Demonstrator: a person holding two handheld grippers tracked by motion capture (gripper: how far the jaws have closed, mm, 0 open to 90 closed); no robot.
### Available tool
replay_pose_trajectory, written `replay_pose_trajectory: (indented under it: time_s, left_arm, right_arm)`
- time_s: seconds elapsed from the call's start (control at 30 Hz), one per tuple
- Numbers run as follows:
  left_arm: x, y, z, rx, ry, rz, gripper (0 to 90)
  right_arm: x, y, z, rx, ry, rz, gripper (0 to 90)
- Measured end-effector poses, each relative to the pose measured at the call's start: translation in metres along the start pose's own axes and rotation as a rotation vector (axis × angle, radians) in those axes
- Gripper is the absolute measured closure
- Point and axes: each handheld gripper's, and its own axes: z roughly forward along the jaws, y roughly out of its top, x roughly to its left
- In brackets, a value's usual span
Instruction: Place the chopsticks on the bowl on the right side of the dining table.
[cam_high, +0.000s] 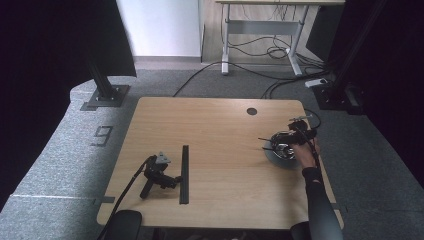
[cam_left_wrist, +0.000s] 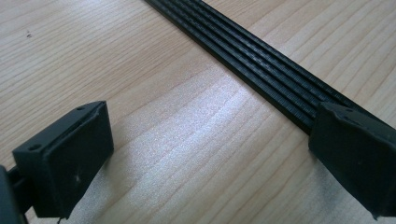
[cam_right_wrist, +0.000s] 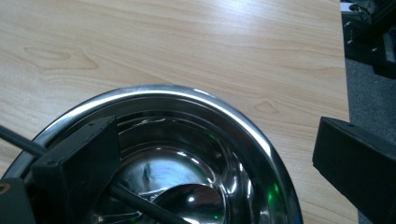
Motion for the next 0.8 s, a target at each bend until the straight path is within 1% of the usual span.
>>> replay_pose_trajectory:
  time_s: [0.1, 0.23, 0.3, 0.4, 0.5, 0.57, 0.63, 0.7, 0.8]
  left_arm:
    - [0.000, 0.000, 0.000, 0.000, 0.000, 0.000, 0.0]
    - [0.000, 0.000, 0.000, 0.001, 0.000, 0.000, 0.0]
    - [0.000, 0.000, 0.000, 0.000, 0.000, 0.000, 0.0]
    - [0.000, 0.000, 0.000, 0.000, 0.000, 0.000, 0.0]
    - [0.000, 0.000, 0.000, 0.000, 0.000, 0.000, 0.0]
    - [0.000, 0.000, 0.000, 0.000, 0.000, 0.000, 0.0]
    - [0.000, 0.000, 0.000, 0.000, 0.000, 0.000, 0.0]
    - [0.000, 0.000, 0.000, 0.000, 0.000, 0.000, 0.0]
    - [0.000, 0.000, 0.000, 0.000, 0.000, 0.000, 0.0]
  right_arm:
    - [0.002, 0.000, -0.001, 0.006, 0.003, -0.014, 0.6]
    - [0.005, -0.001, -0.003, 0.019, 0.023, -0.043, 0.4]
    - [0.006, -0.001, -0.004, 0.021, 0.020, -0.052, 0.1]
    - [0.005, -0.001, -0.009, 0.006, 0.028, -0.044, 0.1]
    - [0.001, -0.001, -0.020, -0.016, 0.030, -0.040, 0.0]
    - [-0.001, -0.002, -0.028, -0.021, 0.030, -0.039, 0.0]
    - [-0.005, -0.007, -0.036, -0.043, 0.032, -0.026, 0.1]
    - [-0.008, -0.013, -0.042, -0.046, 0.037, -0.012, 0.4]
    - [-0.013, -0.026, -0.051, -0.044, 0.029, -0.010, 1.8]
